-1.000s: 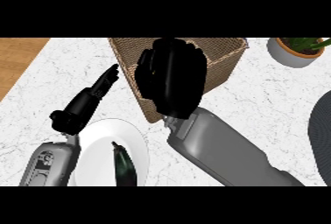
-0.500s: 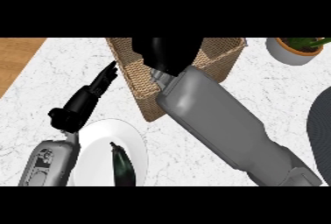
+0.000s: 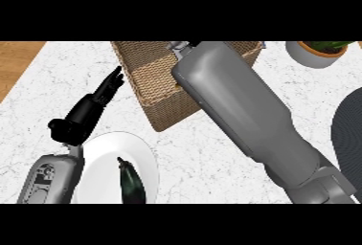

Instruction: Pick the sweet potato from the placemat and place it in the basket

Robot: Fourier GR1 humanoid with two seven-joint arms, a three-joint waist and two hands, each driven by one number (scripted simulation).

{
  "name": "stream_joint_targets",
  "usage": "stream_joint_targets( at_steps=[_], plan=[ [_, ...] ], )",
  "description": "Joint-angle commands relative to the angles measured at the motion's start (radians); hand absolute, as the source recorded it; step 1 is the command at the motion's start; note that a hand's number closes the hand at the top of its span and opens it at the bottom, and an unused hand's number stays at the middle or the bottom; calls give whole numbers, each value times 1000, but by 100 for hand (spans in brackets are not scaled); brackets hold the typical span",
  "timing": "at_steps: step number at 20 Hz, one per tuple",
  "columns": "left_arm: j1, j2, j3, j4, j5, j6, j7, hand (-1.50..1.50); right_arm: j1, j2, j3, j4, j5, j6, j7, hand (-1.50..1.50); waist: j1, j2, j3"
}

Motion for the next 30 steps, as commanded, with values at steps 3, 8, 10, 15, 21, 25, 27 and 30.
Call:
stream_joint_targets(
  at_steps=[3, 8, 10, 15, 21, 25, 27, 30],
  plan=[
    [10, -10, 3, 0, 13, -2, 2, 0, -29, 11, -25, 98, -20, -117, 255, 150, -21, -1, 2],
    [-21, 10, 17, -17, -3, 14, 41, 0, 17, 11, -40, 165, -56, -185, 208, 150, -43, -2, 4],
    [58, 6, 7, -40, -8, 12, -12, 0, 54, 12, -23, 185, -26, -266, 200, 150, -38, -3, 3],
    [74, 28, 40, -25, 11, -4, -40, 0, 47, 12, -2, 254, 31, -313, 175, 150, -61, -4, 3],
    [92, 14, 26, -55, -11, 22, -3, 0, 87, 12, -45, 256, 148, -424, 207, 150, -81, -9, 5],
    [69, 29, 34, -61, 11, -7, 3, 0, 116, 11, -73, 279, 147, -488, 165, -150, -71, -4, 4],
    [78, 36, 61, -58, 20, 3, 2, 0, 120, 12, -71, 264, 159, -478, 175, -150, -78, -10, 4],
    [76, 14, 52, -67, 32, 3, 5, 0, 45, 12, -96, 337, 146, -464, 137, -150, -71, -6, 4]
  ],
)
